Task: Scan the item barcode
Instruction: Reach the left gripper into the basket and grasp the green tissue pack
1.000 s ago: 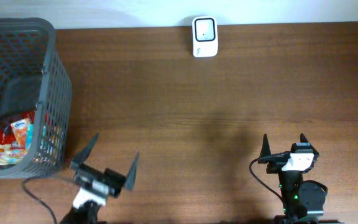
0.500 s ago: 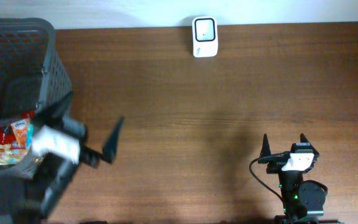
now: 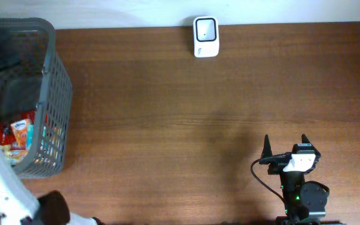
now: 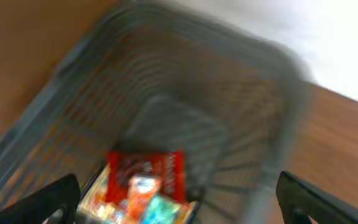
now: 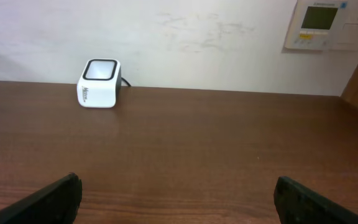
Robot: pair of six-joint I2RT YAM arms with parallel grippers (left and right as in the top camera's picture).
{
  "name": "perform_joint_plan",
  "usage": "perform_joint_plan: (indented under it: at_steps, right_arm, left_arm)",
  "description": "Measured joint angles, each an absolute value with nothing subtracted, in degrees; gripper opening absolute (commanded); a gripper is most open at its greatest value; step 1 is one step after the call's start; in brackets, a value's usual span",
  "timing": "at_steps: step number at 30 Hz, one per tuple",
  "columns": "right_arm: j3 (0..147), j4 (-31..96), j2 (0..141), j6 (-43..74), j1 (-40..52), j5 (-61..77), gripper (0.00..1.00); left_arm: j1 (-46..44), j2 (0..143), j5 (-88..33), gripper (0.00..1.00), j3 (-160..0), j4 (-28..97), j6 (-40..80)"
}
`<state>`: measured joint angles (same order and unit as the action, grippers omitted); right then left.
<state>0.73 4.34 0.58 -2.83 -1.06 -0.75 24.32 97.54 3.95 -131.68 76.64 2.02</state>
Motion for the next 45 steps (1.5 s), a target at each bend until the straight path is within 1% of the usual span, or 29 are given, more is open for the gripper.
perform_joint_plan:
  at_steps: [1,3,7,17,21,28,36,37,38,40,43,44,45]
  right_arm:
    - [0.73,4.34,0.58,-2.81,-1.06,-0.73,0.98]
    - [0.73,4.34,0.58,-2.83,-1.06,-0.75,0.98]
    - [0.73,4.34,0.58,-2.81,-1.06,-0.73,0.98]
    - [0.73,4.34,0.58,-2.83,-1.06,-0.75,0.98]
    - [0.73,4.34,0.58,-2.83,-1.06,-0.75,0.98]
    - [0.73,4.34,0.58,-2.85,-1.06,-0.75,0.98]
    - [0.73,4.34,0.58,-2.79,-1.06,-0.75,0.98]
    - [0.73,4.34,0.58,-2.83,-1.06,-0.73,0.98]
    - [0.73,4.34,0.58,-2.81,-1.06,-0.75,0.98]
    - [0.73,4.34,0.58,-2.81,-1.06,-0.75,0.98]
    - [0.73,4.34,0.58,-2.83,-1.06,-0.75,0.99]
    - [0.73,4.34,0.58,-2.83,-1.06,-0.75,0.98]
    - [0.73,4.34,0.58,-2.81,-1.06,-0.75,0.98]
  left_arm:
    - [27.68,98.83,4.25,0.99,-131.68,77.49,4.25]
    - [31.57,99.9,3.2,0.99,-131.68,79.55,7.92]
    - [35.66,99.94,-0.49,0.99,-131.7,79.24,11.68]
    - [35.99,100.29,-4.58,0.99,-131.02,79.5,12.93]
    - [35.99,102.48,-6.92,0.99,-130.93,79.72,12.93]
    - [35.99,106.45,-5.78,0.99,-130.91,79.57,13.1]
    - [35.99,117.38,-3.99,0.99,-130.61,91.09,16.58]
    - [35.97,118.76,-3.92,0.98,-130.56,91.83,16.64]
    - [35.86,120.36,-3.81,0.92,-130.52,93.17,16.78]
    - [35.4,122.1,-3.64,0.74,-130.47,93.82,16.4]
    - [34.22,123.94,-3.53,0.74,-130.47,94.48,15.49]
    - [34.02,124.44,-2.92,0.7,-130.47,94.74,15.42]
    - [34.02,124.95,-2.46,0.7,-130.47,95.0,15.42]
